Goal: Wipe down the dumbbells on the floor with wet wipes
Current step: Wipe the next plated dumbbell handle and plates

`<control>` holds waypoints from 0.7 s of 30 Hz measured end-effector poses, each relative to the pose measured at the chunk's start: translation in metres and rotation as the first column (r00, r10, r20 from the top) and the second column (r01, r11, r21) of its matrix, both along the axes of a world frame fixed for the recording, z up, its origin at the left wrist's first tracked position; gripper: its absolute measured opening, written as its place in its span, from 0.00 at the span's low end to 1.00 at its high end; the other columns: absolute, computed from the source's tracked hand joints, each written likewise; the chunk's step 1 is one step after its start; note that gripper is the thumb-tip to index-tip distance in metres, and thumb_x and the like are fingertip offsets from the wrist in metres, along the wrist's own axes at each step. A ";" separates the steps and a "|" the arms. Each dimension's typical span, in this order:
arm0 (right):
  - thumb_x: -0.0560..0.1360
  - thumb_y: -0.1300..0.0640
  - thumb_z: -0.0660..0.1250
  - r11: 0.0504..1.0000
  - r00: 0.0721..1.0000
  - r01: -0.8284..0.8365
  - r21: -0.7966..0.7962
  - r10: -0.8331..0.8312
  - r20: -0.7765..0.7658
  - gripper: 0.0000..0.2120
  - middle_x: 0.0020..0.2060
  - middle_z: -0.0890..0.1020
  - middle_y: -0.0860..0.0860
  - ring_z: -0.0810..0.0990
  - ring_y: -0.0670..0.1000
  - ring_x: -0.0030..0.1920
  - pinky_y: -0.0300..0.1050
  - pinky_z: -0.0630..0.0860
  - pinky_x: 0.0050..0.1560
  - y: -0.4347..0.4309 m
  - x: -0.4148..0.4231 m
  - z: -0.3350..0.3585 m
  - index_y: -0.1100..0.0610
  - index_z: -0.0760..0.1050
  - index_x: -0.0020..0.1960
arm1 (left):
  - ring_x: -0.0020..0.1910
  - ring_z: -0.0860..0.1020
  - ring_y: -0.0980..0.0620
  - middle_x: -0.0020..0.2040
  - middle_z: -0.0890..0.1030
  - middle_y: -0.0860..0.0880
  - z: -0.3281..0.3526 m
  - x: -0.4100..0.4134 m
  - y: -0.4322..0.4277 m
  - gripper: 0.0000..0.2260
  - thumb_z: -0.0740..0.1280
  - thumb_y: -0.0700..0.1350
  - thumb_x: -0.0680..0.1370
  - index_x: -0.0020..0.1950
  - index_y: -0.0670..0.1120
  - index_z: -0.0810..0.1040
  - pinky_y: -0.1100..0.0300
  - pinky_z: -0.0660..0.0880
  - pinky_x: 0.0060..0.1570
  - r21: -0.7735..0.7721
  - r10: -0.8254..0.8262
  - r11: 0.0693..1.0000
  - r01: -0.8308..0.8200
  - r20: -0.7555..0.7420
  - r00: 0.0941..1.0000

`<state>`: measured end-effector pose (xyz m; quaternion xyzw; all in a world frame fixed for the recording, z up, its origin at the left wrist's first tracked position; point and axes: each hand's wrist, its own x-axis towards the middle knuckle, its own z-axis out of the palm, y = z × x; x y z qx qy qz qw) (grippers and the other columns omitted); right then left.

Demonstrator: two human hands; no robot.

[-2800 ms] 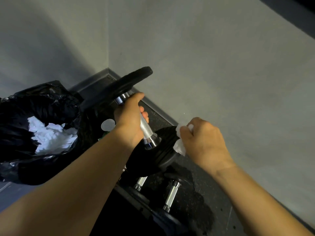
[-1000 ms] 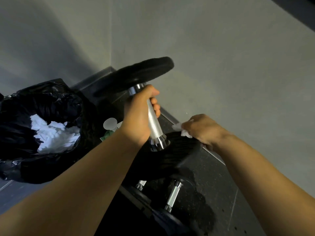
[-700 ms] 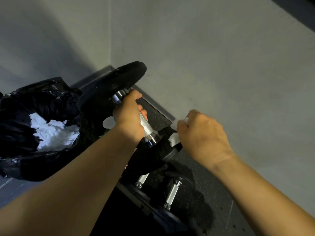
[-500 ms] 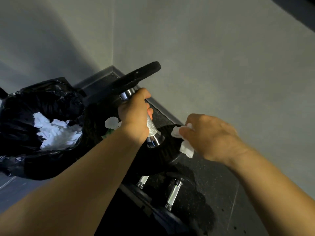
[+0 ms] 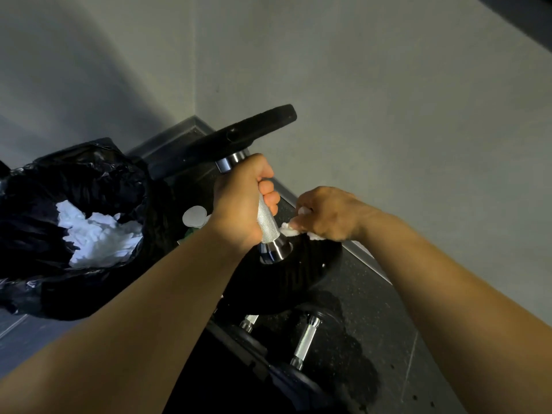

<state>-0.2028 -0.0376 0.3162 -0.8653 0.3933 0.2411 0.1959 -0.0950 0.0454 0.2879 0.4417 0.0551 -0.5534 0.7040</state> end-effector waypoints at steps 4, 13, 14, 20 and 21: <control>0.76 0.49 0.68 0.976 0.983 0.175 0.127 -0.180 0.026 0.11 0.36 0.77 0.49 0.76 0.51 0.43 0.47 0.73 0.47 -0.014 -0.004 -0.013 0.52 0.74 0.38 | 0.22 0.53 0.55 0.24 0.56 0.53 0.001 -0.006 0.000 0.18 0.59 0.37 0.72 0.30 0.50 0.53 0.64 0.53 0.23 -0.043 -0.046 0.998 0.045 -0.038 0.998; 0.76 0.46 0.65 0.993 0.995 0.036 0.108 -0.025 -0.094 0.15 0.35 0.79 0.48 0.77 0.48 0.42 0.46 0.74 0.48 0.016 -0.002 0.034 0.56 0.80 0.41 | 0.22 0.52 0.54 0.25 0.53 0.52 0.001 -0.010 -0.003 0.19 0.60 0.34 0.72 0.30 0.50 0.52 0.62 0.52 0.24 -0.006 0.156 0.988 -0.156 0.046 0.987; 0.77 0.46 0.64 0.996 0.989 -0.019 0.086 0.031 -0.145 0.15 0.35 0.79 0.46 0.76 0.46 0.41 0.45 0.73 0.46 0.025 0.000 0.040 0.56 0.80 0.43 | 0.22 0.53 0.54 0.24 0.54 0.52 0.001 -0.010 -0.004 0.19 0.60 0.33 0.71 0.30 0.49 0.53 0.62 0.53 0.25 0.000 0.190 0.982 -0.191 0.080 0.978; 0.78 0.47 0.62 0.997 0.985 -0.070 -0.015 0.067 -0.159 0.12 0.39 0.80 0.47 0.78 0.50 0.45 0.44 0.71 0.47 0.061 -0.010 0.056 0.54 0.79 0.45 | 0.20 0.55 0.55 0.21 0.59 0.55 -0.002 -0.003 -0.003 0.20 0.61 0.32 0.72 0.27 0.49 0.58 0.65 0.57 0.22 -0.012 0.309 0.950 -0.311 0.168 0.936; 0.79 0.46 0.60 0.999 0.991 -0.047 -0.009 0.046 -0.129 0.14 0.38 0.79 0.47 0.78 0.49 0.44 0.43 0.70 0.46 0.063 -0.013 0.059 0.53 0.78 0.45 | 0.20 0.55 0.55 0.23 0.60 0.54 -0.004 -0.001 -0.002 0.19 0.62 0.32 0.71 0.28 0.49 0.57 0.65 0.57 0.22 0.002 0.320 0.946 -0.324 0.163 0.933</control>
